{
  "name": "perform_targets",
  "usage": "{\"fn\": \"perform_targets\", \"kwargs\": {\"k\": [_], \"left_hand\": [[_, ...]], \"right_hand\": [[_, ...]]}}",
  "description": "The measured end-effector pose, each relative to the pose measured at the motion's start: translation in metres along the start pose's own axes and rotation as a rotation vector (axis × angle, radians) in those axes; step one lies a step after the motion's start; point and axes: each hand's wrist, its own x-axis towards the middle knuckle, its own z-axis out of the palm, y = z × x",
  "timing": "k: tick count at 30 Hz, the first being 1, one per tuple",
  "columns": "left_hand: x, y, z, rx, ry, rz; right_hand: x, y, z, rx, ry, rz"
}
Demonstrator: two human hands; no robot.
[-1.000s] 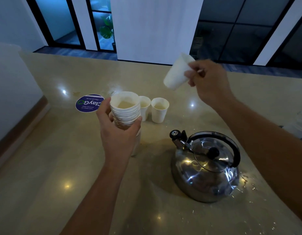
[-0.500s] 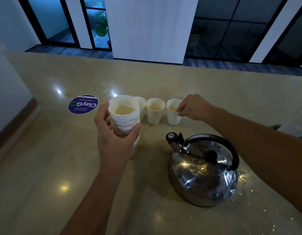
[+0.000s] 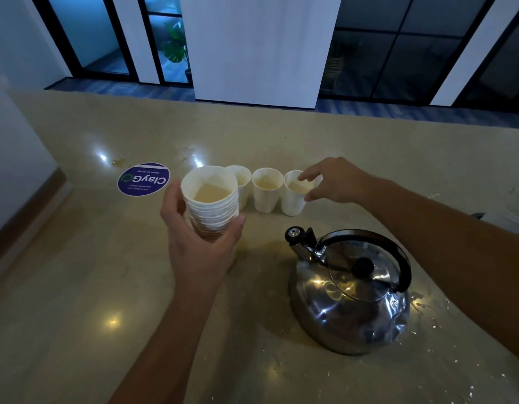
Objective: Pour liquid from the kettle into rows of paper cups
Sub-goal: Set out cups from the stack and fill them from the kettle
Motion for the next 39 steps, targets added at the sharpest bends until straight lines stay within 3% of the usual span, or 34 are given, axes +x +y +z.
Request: {"fn": "perform_targets", "kwargs": {"k": [5,7,9,11,13,15,17,25,29,39], "left_hand": [[-0.020,0.014,-0.002,0.113,0.174,0.310],[-0.037,0.033,0.004,0.058,0.149,0.463],[-0.054,0.045,0.013,0.037,0.011,0.526],[-0.064,0.044,0.027,0.085,-0.197,0.459],[-0.063,0.044,0.039,0.191,-0.387,0.271],[-0.059,0.047,0.046,0.300,-0.519,0.132],[-0.054,0.051,0.050,0.354,-0.596,0.103],[-0.042,0.059,0.057,0.278,-0.606,-0.110],[-0.035,0.057,0.061,0.370,-0.675,-0.135],[-0.006,0.071,0.068,0.283,-0.768,-0.016]], "right_hand": [[-0.032,-0.002,-0.012,0.187,0.082,-0.032],[-0.051,-0.002,-0.014,0.271,0.122,-0.043],[-0.070,-0.003,-0.015,0.358,0.153,-0.050],[-0.089,-0.005,-0.016,0.441,0.176,-0.055],[-0.107,-0.008,-0.017,0.491,0.173,-0.062],[-0.124,-0.009,-0.013,0.496,0.147,-0.060],[-0.138,-0.005,-0.004,0.521,0.138,-0.046],[-0.166,-0.002,0.040,0.714,0.441,0.127],[-0.170,-0.005,0.042,0.738,0.462,0.149],[-0.161,0.001,0.024,0.861,0.473,0.112]]}}
